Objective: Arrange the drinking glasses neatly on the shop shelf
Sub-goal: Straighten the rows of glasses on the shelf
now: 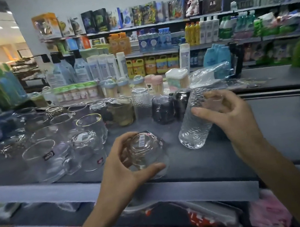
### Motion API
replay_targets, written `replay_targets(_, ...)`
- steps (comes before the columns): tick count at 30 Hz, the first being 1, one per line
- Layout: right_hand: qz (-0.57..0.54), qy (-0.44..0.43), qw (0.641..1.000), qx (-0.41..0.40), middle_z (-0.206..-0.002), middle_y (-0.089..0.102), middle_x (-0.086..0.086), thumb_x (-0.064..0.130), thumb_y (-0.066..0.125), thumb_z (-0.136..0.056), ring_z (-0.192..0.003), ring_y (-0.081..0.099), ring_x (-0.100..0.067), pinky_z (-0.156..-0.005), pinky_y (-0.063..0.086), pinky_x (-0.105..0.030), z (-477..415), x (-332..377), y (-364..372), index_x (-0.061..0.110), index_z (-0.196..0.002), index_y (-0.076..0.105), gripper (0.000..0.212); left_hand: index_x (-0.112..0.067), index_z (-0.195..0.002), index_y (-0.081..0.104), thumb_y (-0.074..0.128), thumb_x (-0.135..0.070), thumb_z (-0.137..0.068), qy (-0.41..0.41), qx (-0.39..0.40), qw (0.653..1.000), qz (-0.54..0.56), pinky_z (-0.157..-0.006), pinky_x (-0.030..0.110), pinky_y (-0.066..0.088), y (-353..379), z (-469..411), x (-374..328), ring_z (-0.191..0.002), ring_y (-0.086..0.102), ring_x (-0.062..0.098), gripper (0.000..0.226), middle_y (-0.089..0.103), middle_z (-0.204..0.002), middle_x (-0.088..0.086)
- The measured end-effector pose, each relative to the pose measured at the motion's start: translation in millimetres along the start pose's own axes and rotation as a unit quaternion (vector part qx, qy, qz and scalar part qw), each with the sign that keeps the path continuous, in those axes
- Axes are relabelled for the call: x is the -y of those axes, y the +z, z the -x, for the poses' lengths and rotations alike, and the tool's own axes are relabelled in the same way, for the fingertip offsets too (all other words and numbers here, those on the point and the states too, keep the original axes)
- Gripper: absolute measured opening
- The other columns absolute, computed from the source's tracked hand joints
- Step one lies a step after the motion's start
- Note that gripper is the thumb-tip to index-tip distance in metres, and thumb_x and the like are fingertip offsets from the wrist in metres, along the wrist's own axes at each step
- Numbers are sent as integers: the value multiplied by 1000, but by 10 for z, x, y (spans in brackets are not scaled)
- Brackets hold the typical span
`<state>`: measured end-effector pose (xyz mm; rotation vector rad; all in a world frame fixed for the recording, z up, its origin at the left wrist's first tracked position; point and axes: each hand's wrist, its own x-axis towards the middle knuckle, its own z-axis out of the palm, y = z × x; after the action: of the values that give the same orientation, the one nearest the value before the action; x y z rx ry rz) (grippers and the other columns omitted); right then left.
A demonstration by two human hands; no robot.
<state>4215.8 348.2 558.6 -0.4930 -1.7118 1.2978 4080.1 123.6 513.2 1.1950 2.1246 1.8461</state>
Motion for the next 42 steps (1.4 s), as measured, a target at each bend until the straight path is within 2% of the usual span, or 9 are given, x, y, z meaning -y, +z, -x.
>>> replay_targets(6, 63, -7, 998, 14, -82, 76, 22, 20, 96, -66, -76, 70, 7, -65, 51, -11, -121, -5, 435, 26, -100, 70, 43, -30, -122, 58, 96, -33, -54, 19, -15, 999, 28, -86, 9, 49, -184, -47, 105, -105, 66, -5, 78, 66, -115, -31)
replay_targets(12, 146, -27, 988, 40, -109, 75, 10, 46, 97, -59, -92, 72, -5, -75, 58, -19, -287, 16, 911, 19, -113, 73, 65, -37, -123, 58, 97, -41, -53, 18, -30, 999, 16, -88, 12, 51, -304, -51, 236, -108, 65, -4, 81, 66, -117, -29)
replay_targets(15, 186, -39, 981, 50, -107, 73, 8, 51, 97, -58, -94, 71, -11, -81, 59, -27, -413, 7, 1123, 20, -106, 72, 62, -38, -123, 60, 100, -35, -54, 15, -35, 999, 11, -85, 12, 51, -324, -41, 290, -107, 66, -2, 80, 67, -117, -28)
replay_targets(20, 209, -36, 975, 65, -109, 67, 7, 46, 97, -61, -94, 62, 0, -69, 44, -3, -591, -13, 1359, 16, -115, 68, 68, -37, -125, 60, 101, -30, -56, 18, -36, 999, 7, -86, 14, 53, -382, -34, 360, -108, 67, 1, 80, 68, -119, -23)
replay_targets(24, 216, -34, 974, 64, -110, 69, 5, 47, 97, -60, -100, 65, -10, -75, 48, -15, -670, -76, 1488, 16, -117, 68, 71, -37, -126, 59, 101, -30, -55, 14, -43, 999, 8, -86, 15, 54, -432, -43, 397, -108, 67, -1, 82, 67, -119, -25)
replay_targets(31, 228, -23, 972, 56, -93, 61, 19, 41, 98, -62, -95, 66, -10, -70, 47, -12, -649, -194, 1645, 17, -116, 68, 67, -34, -124, 61, 101, -19, -57, -4, -42, 999, 28, -83, 22, 58, -464, -44, 446, -101, 71, 3, 80, 70, -115, -22)
replay_targets(34, 226, -18, 973, 50, -98, 64, 11, 39, 97, -65, -97, 66, -11, -71, 47, -12, -627, -242, 1675, 15, -120, 68, 67, -33, -124, 61, 101, -19, -57, -6, -39, 999, 33, -84, 24, 59, -478, -39, 450, -102, 71, 3, 79, 70, -116, -21)
replay_targets(38, 256, -28, 965, 48, -117, 68, 0, 46, 93, -68, -108, 66, -17, -92, 56, -33, -603, -287, 1725, 16, -134, 61, 79, -34, -122, 61, 101, -18, -58, -4, -35, 999, 39, -85, 26, 60, -498, -38, 446, -102, 71, 4, 77, 71, -115, -19)
replay_targets(42, 271, -29, 960, 55, -128, 68, -4, 48, 92, -69, -110, 66, -18, -97, 56, -38, -540, -280, 1709, 17, -144, 53, 89, -34, -124, 60, 101, -22, -58, 0, -45, 998, 37, -87, 30, 60, -508, -33, 432, -105, 70, 4, 78, 70, -117, -18)
